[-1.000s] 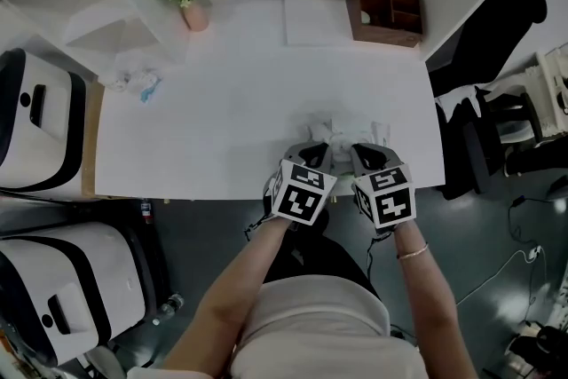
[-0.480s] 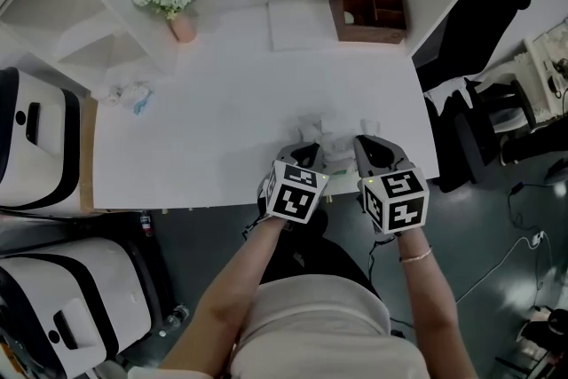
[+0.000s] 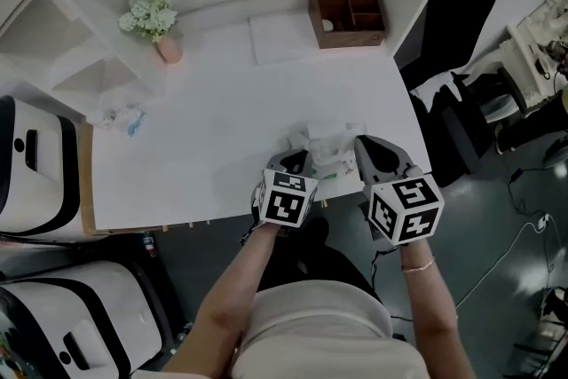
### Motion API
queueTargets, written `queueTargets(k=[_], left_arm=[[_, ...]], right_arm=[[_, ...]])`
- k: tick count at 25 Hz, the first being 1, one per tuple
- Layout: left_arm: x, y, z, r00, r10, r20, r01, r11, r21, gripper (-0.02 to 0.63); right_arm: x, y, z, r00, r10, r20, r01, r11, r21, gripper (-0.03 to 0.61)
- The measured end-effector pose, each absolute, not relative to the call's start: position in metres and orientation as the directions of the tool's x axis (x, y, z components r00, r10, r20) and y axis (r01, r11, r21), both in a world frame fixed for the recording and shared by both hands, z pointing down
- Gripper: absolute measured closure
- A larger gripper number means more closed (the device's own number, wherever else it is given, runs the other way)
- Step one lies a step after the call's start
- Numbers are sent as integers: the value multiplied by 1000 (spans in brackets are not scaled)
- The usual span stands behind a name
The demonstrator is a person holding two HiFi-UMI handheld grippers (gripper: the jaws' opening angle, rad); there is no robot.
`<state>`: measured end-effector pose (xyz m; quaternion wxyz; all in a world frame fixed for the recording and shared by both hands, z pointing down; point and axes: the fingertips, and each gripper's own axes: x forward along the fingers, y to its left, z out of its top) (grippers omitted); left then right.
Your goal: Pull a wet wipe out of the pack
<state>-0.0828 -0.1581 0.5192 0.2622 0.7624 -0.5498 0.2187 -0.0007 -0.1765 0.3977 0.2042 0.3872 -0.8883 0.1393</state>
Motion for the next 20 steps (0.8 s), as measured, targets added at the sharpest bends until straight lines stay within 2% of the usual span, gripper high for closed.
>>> queueTargets(k=[8, 20], left_arm=[[-83, -158, 516, 293, -723, 626, -954, -269, 136, 618], [-81, -160, 518, 294, -717, 632, -950, -291, 111, 618]], right_arm=[[21, -170, 375, -620, -686, 381, -780, 592, -204, 574], [52, -160, 352, -574, -757, 312, -819, 536, -208, 574]])
